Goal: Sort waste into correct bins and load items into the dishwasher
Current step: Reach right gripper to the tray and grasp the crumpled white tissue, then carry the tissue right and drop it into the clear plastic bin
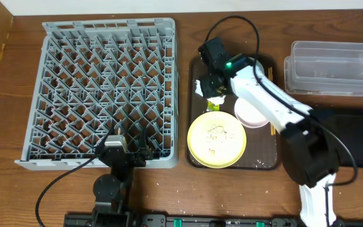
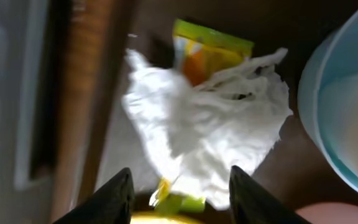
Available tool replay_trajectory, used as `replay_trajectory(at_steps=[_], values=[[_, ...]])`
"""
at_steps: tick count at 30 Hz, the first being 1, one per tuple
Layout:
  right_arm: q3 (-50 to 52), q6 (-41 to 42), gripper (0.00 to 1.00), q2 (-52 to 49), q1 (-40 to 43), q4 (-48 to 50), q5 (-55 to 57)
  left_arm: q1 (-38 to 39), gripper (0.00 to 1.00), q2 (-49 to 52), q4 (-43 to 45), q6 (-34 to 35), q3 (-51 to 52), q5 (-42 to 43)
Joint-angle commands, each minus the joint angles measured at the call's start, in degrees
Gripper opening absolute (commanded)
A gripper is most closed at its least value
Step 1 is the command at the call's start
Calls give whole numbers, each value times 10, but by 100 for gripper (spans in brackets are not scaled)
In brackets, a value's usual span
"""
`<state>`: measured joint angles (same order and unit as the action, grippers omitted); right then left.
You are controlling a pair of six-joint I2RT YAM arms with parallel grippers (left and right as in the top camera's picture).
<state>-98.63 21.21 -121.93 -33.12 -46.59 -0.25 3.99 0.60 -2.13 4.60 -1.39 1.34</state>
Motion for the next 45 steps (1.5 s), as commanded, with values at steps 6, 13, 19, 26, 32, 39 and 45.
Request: replay_trajectory(at_steps=[6,13,19,26,32,39,45], values=[[-7,26,47,-55,-7,39,25,4,94,-4,-20,-3,12,-9],[-9,37,1,-52,-7,35,26,4,94,-4,-20,-3,12,-9],[-61,40,1,0,-6,-19,22,4,94,-4,-20,-3,12,-9],[-99,41,1,115,4,-63,22,4,94,-4,-20,-3,12,-9],[-99,103,1,177,63,-109,90,4,94,-4,-20,-3,12,-9],[-98,130,1,201,211,-143,114,4,94,-4,-20,-3,12,-9],[-84,146,1,181,337,-123,111,4,94,-4,-20,-3,12,-9]])
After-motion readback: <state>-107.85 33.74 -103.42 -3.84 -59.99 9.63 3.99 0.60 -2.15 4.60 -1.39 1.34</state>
